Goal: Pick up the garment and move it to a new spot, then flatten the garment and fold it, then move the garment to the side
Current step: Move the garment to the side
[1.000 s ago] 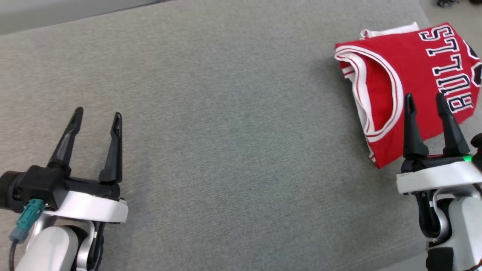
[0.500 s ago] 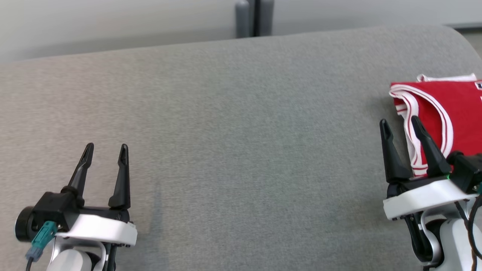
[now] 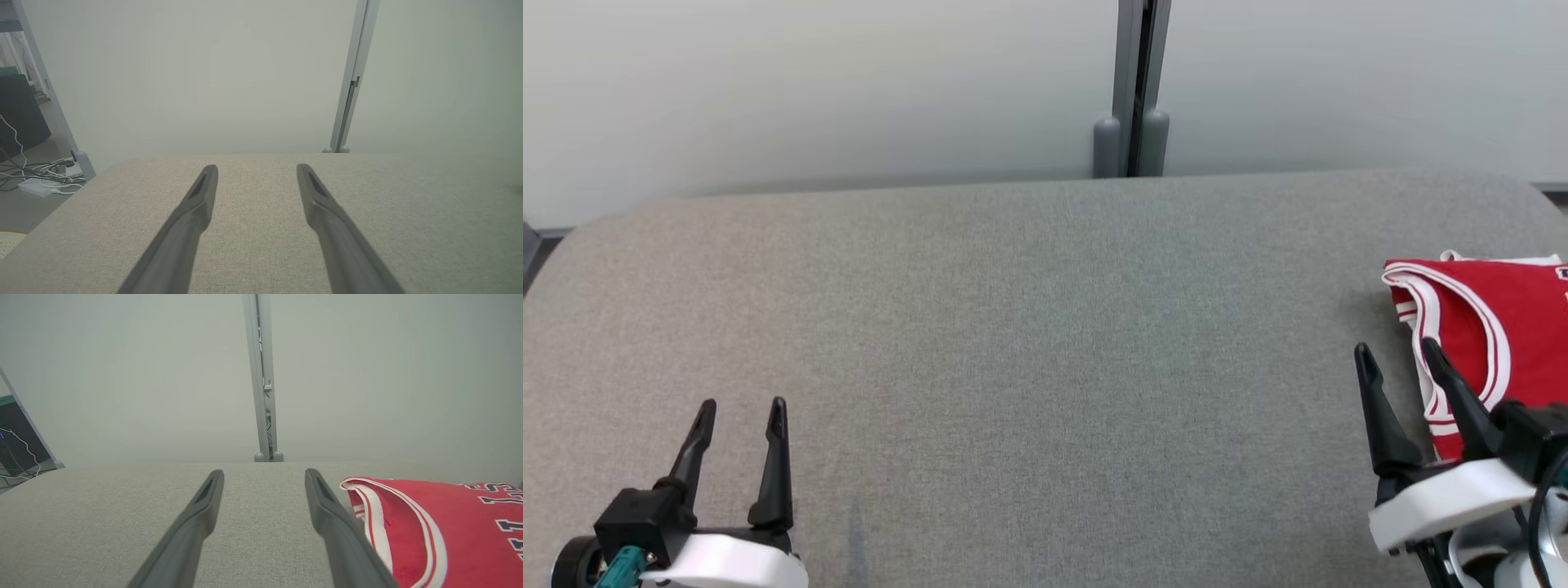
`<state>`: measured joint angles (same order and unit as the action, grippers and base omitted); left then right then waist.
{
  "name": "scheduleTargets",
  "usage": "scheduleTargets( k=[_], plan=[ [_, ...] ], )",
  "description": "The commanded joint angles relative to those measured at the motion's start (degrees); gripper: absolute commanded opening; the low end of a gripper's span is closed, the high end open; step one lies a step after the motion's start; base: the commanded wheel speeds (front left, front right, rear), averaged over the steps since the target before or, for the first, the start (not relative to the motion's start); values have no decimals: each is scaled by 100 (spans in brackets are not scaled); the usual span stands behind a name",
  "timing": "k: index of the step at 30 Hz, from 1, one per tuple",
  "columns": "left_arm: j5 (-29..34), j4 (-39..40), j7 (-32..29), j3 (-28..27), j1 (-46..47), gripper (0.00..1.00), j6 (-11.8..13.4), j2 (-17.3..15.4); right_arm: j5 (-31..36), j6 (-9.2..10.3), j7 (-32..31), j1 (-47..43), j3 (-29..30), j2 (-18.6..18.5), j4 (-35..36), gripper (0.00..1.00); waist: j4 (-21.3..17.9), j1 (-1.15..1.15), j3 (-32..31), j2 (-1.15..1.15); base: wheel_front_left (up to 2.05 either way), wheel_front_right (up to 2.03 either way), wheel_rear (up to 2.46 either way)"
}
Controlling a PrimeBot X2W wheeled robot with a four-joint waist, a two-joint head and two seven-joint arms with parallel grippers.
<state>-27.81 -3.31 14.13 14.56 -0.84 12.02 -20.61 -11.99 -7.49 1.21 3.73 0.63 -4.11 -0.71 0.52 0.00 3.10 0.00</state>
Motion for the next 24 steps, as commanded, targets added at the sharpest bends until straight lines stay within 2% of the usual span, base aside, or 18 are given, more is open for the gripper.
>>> scheduleTargets(
  k=[1, 13, 24],
  plan=[
    [-12, 11, -19, 14, -90, 100, 31, -28, 54, -1, -57, -143, 38, -45, 71, 100, 13, 0, -171, 0, 0, 0, 0],
    [-48, 152, -245, 155, -475, 100, 99, -94, 82, -1, -342, -762, 255, -22, 499, 100, -38, 0, -536, 0, 0, 0, 0],
    [-72, 210, -346, 147, -501, 100, 197, -165, 74, -1, -423, -907, 267, 35, 682, 100, -58, 0, -586, 0, 0, 0, 0]
  ],
)
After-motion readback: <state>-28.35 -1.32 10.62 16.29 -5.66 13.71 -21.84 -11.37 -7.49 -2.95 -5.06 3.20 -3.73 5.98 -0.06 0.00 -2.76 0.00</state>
